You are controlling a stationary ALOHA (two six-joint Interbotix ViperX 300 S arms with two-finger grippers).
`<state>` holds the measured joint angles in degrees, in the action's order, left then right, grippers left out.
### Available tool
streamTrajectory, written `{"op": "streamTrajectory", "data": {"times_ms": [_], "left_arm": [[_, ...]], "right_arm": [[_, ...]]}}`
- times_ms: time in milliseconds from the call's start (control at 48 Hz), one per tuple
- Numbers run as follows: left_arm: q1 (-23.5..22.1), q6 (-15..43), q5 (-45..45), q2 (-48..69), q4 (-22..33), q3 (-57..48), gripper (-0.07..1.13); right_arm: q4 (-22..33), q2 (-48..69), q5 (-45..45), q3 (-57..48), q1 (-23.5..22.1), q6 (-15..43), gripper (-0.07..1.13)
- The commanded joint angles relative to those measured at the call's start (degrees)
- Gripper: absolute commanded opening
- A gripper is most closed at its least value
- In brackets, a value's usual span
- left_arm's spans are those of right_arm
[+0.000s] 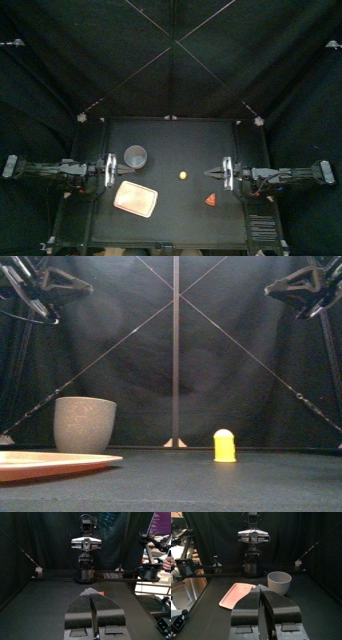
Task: Pick the yellow can then place it on the pink plate
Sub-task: Pick the yellow can
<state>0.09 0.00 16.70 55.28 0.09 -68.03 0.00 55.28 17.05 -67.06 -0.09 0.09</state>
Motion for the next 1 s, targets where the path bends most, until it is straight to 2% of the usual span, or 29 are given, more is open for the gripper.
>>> {"op": "streamTrajectory", "data": {"times_ms": [21, 375, 500, 625, 875, 1000], "left_arm": [[0.9, -0.1, 0.0, -0.9, 0.2, 0.2, 0.01], [1.7, 0.0, 0.0, -1.1, 0.4, 0.0, 0.00], [1.7, 0.0, 0.0, -1.1, 0.4, -0.1, 0.00], [1.7, 0.0, 0.0, -1.1, 0.4, -0.2, 0.00], [1.6, 0.0, 0.0, -1.1, 0.4, -0.3, 0.00], [1.7, 0.1, 0.0, -1.1, 0.3, -0.3, 0.00]], "right_arm": [[0.2, -2.8, 0.1, -0.5, -1.5, -0.1, 0.12], [0.4, -24.0, 0.4, 0.4, -11.4, 0.2, 0.12], [0.4, -31.8, 1.5, 2.5, -12.7, 0.1, 0.15], [1.6, -38.6, 5.2, 4.9, -12.7, -0.2, 0.31], [0.2, -44.3, 9.1, 8.1, -11.7, 0.5, 0.85], [-1.9, -44.7, 9.2, 8.2, -11.0, 0.4, 0.99]]}}
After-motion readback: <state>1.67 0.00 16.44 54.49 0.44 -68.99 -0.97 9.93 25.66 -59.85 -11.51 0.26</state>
